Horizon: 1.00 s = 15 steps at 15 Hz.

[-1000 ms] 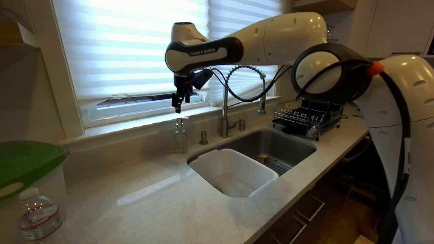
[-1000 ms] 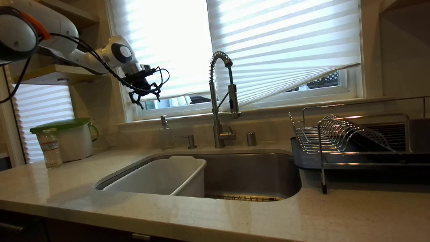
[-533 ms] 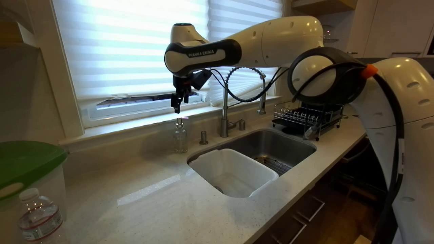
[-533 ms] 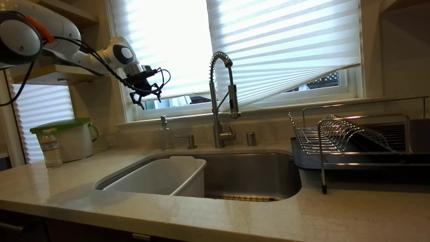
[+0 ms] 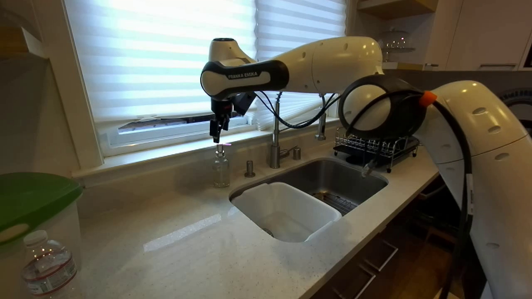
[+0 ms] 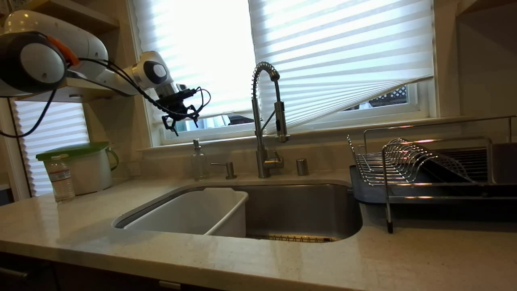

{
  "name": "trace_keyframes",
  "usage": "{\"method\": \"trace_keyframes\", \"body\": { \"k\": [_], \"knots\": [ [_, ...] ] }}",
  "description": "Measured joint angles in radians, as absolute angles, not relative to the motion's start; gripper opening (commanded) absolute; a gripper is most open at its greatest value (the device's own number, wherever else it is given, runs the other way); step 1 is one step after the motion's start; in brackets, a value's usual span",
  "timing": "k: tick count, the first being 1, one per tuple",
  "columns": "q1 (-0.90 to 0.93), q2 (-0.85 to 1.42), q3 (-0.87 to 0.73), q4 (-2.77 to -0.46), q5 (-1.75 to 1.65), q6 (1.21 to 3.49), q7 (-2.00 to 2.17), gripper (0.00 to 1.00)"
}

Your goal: Push on the pump of the bottle on the top left of the sink

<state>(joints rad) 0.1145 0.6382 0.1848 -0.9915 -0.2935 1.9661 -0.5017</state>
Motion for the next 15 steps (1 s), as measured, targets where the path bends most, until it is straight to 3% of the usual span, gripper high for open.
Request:
{"method": "trace_keyframes", "body": {
  "k": [15],
  "knots": [
    [0.105,0.836,0.200,-0.732,-0.222,1.838,-0.596,1.00]
  ]
}}
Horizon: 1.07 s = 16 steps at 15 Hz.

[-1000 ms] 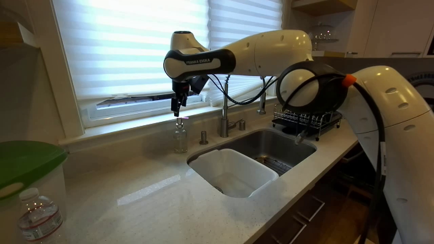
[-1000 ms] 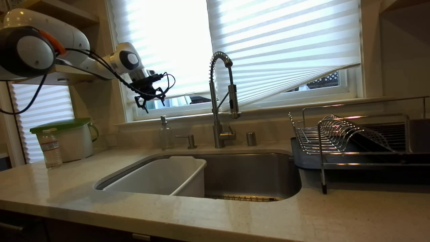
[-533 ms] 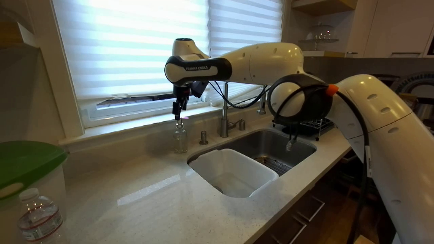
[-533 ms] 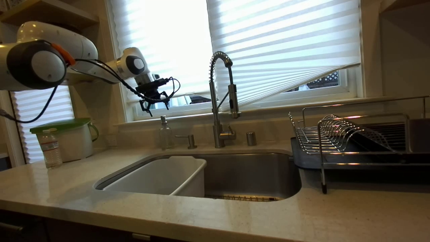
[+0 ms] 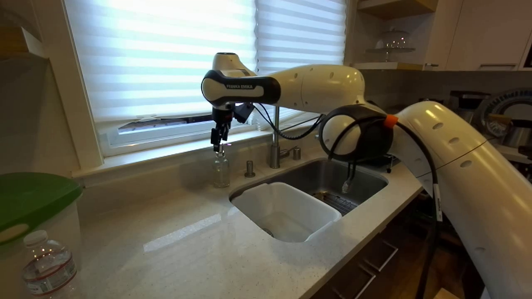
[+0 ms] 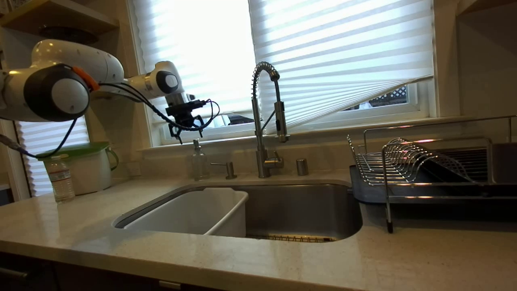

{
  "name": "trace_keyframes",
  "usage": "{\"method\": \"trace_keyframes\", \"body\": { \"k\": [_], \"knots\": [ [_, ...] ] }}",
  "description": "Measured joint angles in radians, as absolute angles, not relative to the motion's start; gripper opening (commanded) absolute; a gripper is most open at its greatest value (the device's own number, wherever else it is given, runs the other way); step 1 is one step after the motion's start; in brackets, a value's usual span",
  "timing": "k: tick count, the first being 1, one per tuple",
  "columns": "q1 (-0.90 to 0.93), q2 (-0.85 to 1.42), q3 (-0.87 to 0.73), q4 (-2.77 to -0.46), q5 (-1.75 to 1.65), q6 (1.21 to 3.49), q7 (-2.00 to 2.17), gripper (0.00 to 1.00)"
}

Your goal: Push on the pump of the bottle on the top left of the sink

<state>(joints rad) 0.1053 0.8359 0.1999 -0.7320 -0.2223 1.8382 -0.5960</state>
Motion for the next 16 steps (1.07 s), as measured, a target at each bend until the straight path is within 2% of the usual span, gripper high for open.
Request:
{"method": "trace_keyframes", "body": {
  "k": [2,4,5,7,8,9,16],
  "knots": [
    [0.105,0.854,0.201,-0.704,-0.211,1.826,-0.599,1.00],
    [0.105,0.871,0.203,-0.679,-0.202,1.814,-0.603,0.91],
    [0.105,0.878,0.203,-0.668,-0.198,1.809,-0.605,0.81],
    [0.105,0.891,0.204,-0.650,-0.192,1.802,-0.608,0.81],
    [0.105,0.895,0.204,-0.642,-0.191,1.802,-0.609,0.73],
    [0.105,0.900,0.204,-0.634,-0.190,1.802,-0.610,0.76],
    [0.105,0.920,0.205,-0.601,-0.184,1.802,-0.612,0.62]
  ]
}}
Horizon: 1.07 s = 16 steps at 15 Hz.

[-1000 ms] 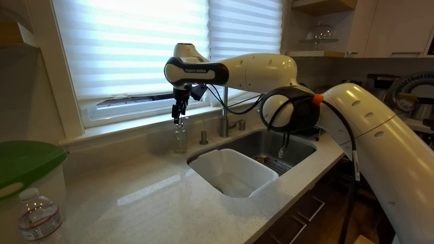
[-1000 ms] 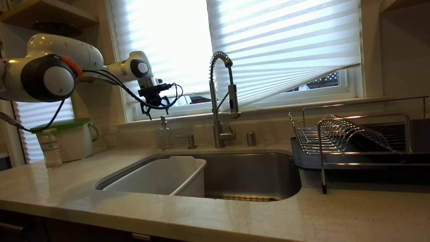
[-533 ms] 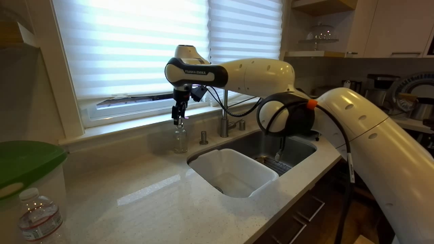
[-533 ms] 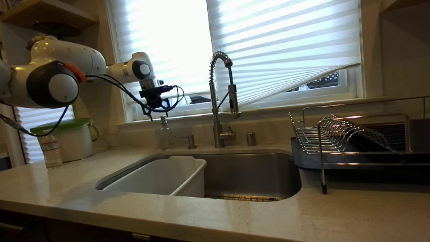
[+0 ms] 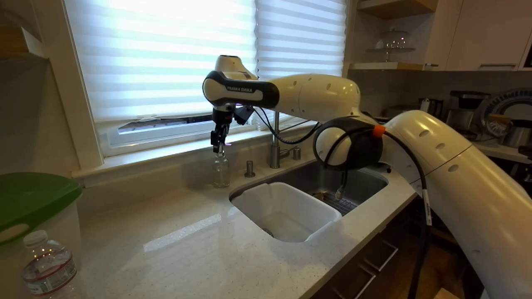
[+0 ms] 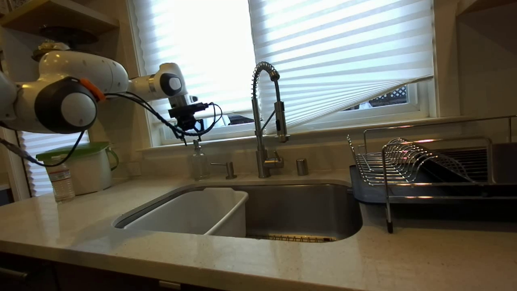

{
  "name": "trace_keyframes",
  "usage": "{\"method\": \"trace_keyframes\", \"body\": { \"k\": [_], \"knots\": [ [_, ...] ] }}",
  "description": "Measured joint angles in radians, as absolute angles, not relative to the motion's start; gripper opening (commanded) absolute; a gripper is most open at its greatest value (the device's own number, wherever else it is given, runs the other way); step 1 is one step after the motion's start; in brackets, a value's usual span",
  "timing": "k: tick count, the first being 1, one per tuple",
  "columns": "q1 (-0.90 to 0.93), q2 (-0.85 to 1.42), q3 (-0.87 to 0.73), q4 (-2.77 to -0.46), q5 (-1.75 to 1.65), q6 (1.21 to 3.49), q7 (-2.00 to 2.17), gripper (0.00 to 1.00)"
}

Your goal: Push on the pump of the bottle on the top left of the sink

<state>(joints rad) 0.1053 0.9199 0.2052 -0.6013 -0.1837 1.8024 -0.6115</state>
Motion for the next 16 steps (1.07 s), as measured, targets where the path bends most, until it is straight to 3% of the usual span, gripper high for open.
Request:
{"method": "trace_keyframes", "body": {
  "k": [3,6,9,11,16],
  "knots": [
    [0.105,0.925,0.205,-0.599,-0.183,1.802,-0.612,0.52],
    [0.105,0.928,0.205,-0.594,-0.183,1.802,-0.612,0.28],
    [0.105,0.932,0.205,-0.586,-0.179,1.800,-0.611,0.25],
    [0.105,0.933,0.205,-0.582,-0.177,1.798,-0.611,0.10],
    [0.104,0.935,0.205,-0.575,-0.171,1.778,-0.604,0.08]
  ]
}}
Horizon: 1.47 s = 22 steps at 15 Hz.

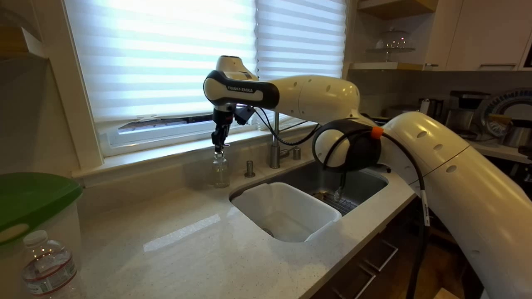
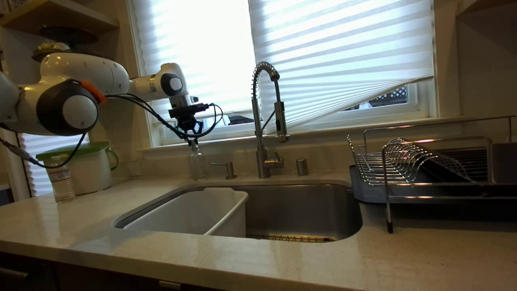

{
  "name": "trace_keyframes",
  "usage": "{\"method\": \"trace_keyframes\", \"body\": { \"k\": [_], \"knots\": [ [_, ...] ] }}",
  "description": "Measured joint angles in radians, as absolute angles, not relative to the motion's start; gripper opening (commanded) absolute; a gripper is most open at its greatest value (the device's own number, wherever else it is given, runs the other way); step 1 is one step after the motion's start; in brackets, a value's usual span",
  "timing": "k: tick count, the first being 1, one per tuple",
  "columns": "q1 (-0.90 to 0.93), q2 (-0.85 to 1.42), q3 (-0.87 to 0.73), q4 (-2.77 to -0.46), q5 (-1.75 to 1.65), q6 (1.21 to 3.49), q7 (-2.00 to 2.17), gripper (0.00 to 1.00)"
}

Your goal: Push on the pump of the bottle on the top left of the sink

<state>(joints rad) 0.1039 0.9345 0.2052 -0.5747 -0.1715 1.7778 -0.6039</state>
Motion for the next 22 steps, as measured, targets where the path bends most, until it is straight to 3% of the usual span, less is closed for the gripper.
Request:
{"method": "trace_keyframes", "body": {
  "k": [16,18,21,22],
  "knots": [
    [0.092,0.934,0.207,-0.550,-0.125,1.670,-0.543,0.08],
    [0.092,0.934,0.208,-0.549,-0.125,1.666,-0.539,0.23],
    [0.092,0.934,0.208,-0.549,-0.125,1.666,-0.535,0.58],
    [0.092,0.934,0.208,-0.549,-0.125,1.666,-0.535,0.61]
  ]
}}
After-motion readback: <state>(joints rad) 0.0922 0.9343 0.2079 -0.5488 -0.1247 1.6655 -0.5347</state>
